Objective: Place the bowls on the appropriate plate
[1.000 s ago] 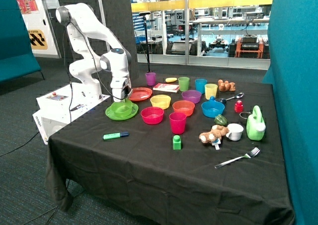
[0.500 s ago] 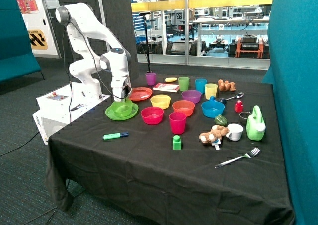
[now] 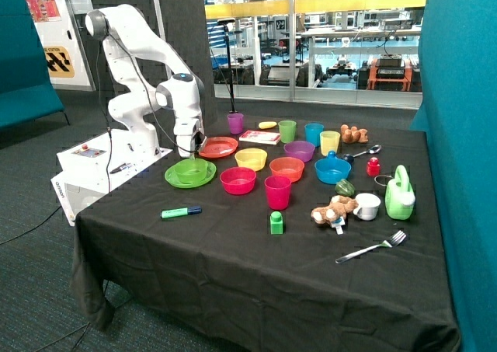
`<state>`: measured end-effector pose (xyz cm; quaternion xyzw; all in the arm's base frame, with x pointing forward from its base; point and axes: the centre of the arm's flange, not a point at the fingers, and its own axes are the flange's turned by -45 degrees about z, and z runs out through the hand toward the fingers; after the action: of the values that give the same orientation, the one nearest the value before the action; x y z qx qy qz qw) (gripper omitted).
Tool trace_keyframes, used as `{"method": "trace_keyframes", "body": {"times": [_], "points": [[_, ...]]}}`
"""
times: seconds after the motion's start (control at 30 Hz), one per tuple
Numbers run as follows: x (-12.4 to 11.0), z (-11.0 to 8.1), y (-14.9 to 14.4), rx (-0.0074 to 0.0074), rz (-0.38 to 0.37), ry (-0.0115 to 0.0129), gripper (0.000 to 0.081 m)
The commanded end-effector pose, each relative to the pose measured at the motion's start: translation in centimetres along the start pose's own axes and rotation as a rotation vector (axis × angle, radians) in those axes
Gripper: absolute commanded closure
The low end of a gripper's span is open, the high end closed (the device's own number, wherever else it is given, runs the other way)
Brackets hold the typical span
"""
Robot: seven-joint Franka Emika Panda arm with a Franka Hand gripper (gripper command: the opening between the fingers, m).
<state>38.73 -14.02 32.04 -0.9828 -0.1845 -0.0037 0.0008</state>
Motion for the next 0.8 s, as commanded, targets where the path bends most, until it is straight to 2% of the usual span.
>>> {"method": "trace_keyframes", "body": {"times": [0.0, 0.1, 0.2, 0.3, 0.47, 0.77], "points": [[-0.1, -0.6, -0.3, -0.0001, -0.006, -0.0076, 0.0202], [0.4, -1.2, -0.4, -0.0001, -0.009, -0.0076, 0.0258], [0.7, -1.5, -0.4, -0.0001, -0.009, -0.0076, 0.0281], [2.0, -2.3, -0.6, -0.0001, -0.019, -0.0076, 0.0327], [4.5, -3.5, -1.1, -0.0001, -0.021, -0.0076, 0.0345], [7.8, -4.7, -1.9, -0.0001, 0.000, -0.0076, 0.0364]]}}
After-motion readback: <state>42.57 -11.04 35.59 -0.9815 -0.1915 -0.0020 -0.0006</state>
